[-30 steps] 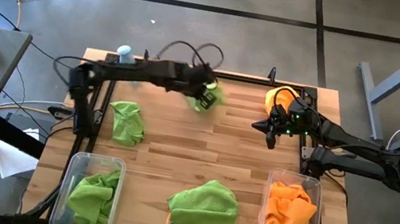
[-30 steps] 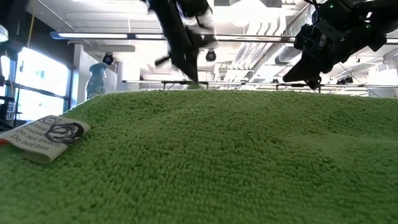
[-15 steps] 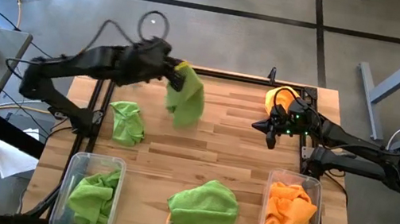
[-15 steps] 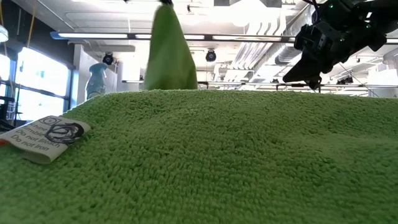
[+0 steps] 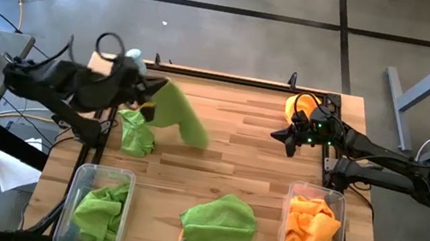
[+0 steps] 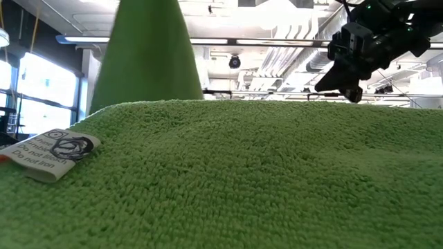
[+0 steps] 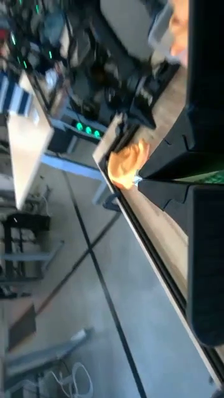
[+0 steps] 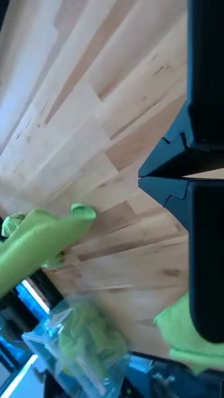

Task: Sort microfiber towel by color & place in baskets
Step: Put the green towel into the left transparent bin

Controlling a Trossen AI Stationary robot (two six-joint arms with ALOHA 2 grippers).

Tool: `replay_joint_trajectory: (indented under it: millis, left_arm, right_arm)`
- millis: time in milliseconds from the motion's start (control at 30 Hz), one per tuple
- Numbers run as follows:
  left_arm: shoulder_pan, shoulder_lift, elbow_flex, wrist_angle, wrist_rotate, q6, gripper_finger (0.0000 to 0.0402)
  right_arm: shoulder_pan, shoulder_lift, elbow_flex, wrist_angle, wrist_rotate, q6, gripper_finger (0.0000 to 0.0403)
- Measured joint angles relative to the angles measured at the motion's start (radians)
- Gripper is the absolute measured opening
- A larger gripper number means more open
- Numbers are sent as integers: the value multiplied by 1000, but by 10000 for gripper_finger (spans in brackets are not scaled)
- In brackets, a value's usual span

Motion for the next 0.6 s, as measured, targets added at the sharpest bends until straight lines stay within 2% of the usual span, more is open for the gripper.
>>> replay_joint_trajectory:
  millis: [200, 433, 600]
  left_arm:
    - [-210, -51, 0, 1, -59, -2, 0]
    - [-481, -109, 0, 0, -162, -10, 0]
    - [-625, -126, 0, 0, -249, -19, 0]
  right_arm:
    - [14, 0, 0, 0, 7, 110, 0]
    - [132, 0, 0, 0, 124, 222, 0]
    - [252, 0, 0, 0, 228, 300, 0]
